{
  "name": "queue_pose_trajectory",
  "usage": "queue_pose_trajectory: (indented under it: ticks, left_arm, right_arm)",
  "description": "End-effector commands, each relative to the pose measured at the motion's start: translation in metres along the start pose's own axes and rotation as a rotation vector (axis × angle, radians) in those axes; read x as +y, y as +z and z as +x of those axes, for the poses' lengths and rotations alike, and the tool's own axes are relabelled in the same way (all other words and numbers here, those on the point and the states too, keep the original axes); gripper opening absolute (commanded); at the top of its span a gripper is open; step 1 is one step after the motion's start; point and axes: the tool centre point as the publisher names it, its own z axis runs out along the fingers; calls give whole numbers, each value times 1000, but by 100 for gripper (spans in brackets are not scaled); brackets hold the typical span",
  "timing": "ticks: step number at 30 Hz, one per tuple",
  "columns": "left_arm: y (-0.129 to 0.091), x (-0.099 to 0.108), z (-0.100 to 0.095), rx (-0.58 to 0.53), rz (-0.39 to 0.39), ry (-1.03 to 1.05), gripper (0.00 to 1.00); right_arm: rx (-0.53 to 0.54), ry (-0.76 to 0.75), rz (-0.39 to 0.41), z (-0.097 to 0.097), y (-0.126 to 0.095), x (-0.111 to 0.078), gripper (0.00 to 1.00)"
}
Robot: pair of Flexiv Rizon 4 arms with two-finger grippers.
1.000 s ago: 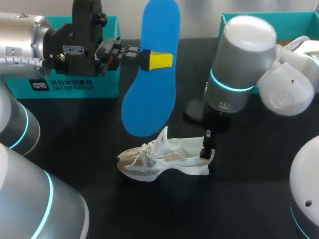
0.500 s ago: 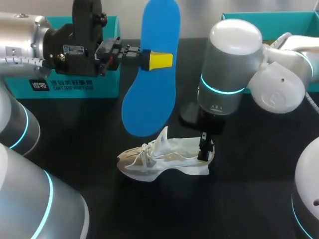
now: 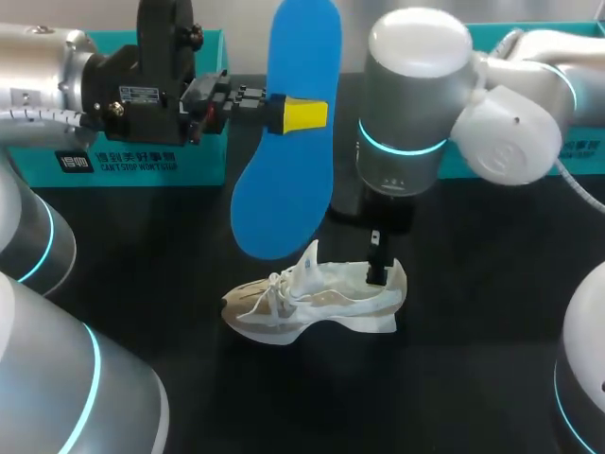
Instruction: Take the shoe out of the shoebox, open the shoe tongue, remove and reinsert the insole, then place the shoe into the shoebox
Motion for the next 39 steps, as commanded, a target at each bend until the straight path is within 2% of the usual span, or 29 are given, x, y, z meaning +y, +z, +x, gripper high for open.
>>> queue_pose_trajectory:
  ticks: [1, 21, 31, 32, 34, 39]
  left_arm:
    - [0, -1, -1, 1, -3, 0, 0]
    - [0, -1, -1, 1, -3, 0, 0]
    - [0, -1, -1, 1, -3, 0, 0]
    - [0, -1, -1, 1, -3, 0, 0]
    - [0, -1, -1, 1, -3, 0, 0]
    - [0, -1, -1, 1, -3, 0, 0]
  right_arm:
    - [13, -10, 11, -8, 11, 12, 100]
    - [21, -56, 8, -21, 36, 31, 100]
    - [55, -83, 10, -28, 57, 40, 100]
    - [58, -86, 13, -29, 60, 41, 97]
    - [66, -93, 12, -29, 63, 41, 85]
    - [78, -109, 29, -30, 70, 43, 69]
